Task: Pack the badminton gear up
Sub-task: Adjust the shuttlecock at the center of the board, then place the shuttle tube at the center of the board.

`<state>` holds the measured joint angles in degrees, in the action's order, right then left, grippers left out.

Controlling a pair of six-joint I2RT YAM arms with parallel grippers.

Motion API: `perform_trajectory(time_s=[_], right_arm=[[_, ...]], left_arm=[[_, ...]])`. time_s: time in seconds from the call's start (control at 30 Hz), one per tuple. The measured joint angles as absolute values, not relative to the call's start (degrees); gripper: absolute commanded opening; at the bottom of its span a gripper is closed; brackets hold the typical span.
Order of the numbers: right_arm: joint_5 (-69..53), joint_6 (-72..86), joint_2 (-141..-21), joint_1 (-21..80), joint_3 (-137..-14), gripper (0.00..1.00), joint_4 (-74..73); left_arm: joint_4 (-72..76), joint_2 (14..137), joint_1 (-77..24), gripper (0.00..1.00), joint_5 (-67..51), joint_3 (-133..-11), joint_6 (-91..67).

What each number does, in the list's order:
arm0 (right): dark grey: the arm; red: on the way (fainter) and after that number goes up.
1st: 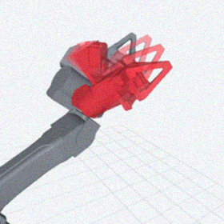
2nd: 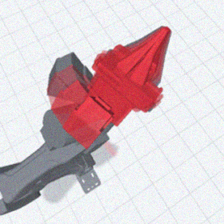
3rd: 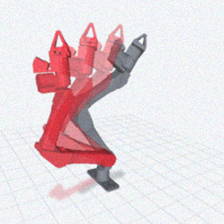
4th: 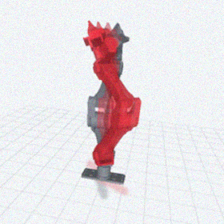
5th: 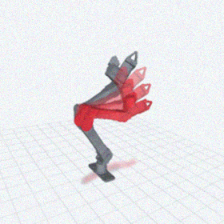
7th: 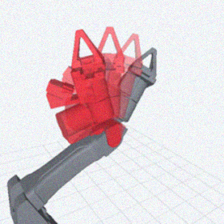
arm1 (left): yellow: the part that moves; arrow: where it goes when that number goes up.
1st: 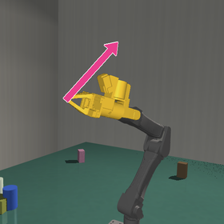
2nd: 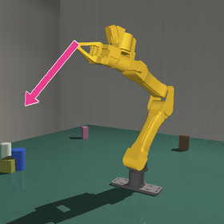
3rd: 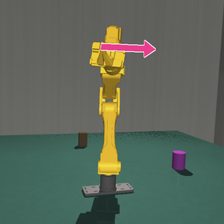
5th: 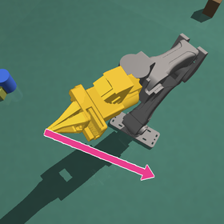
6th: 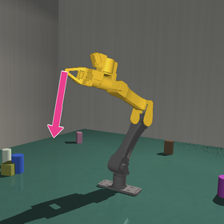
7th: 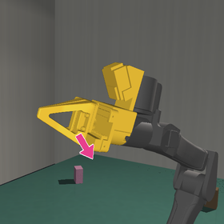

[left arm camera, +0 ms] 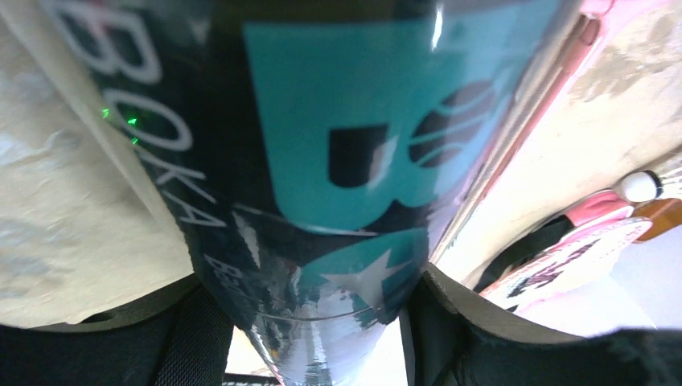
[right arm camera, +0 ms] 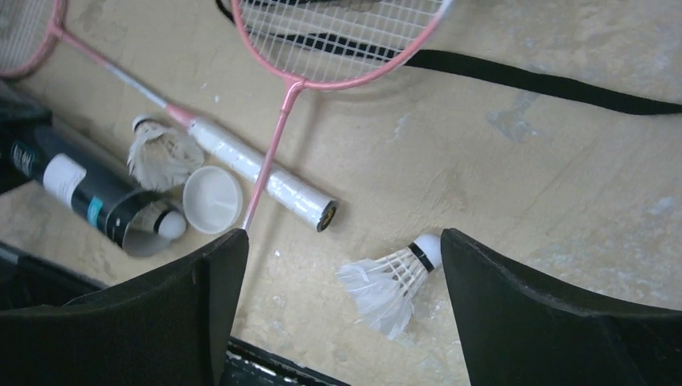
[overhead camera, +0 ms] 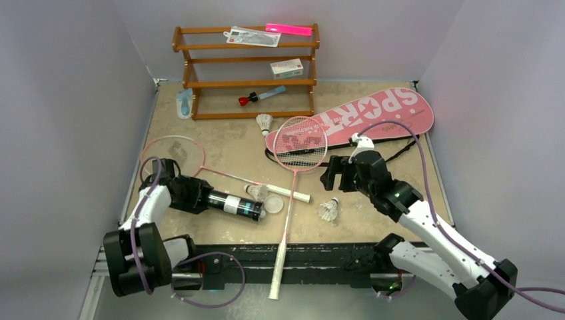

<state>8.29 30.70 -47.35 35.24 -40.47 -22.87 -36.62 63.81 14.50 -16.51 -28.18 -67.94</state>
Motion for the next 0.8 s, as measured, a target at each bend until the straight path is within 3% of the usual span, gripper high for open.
perform_trajectory(time_s=[0.33,0.57,0.67,0.8], right_arm=[[-4.27,25.15,-58.0,35.24,-42.26,0.88,-18.24],[4.54,27.14,-61.01,35.24,-47.33,0.92,-23.83],[10.33,31.57,-60.51,35.24,-47.9,0.79,-27.64],[15.77,43.77,-58.78,35.24,-47.11,0.8,-34.04]], left_arm=[[-29.45,75.92,14.57,0.44,-18.55,-35.07,-65.25],[-36.56,75.7,14.61,0.47,-15.51,-37.71,-57.58],[-38.81,71.53,14.61,0.56,-14.44,-36.23,-56.9],[-41.39,66.52,14.61,0.79,-13.85,-34.46,-57.01]])
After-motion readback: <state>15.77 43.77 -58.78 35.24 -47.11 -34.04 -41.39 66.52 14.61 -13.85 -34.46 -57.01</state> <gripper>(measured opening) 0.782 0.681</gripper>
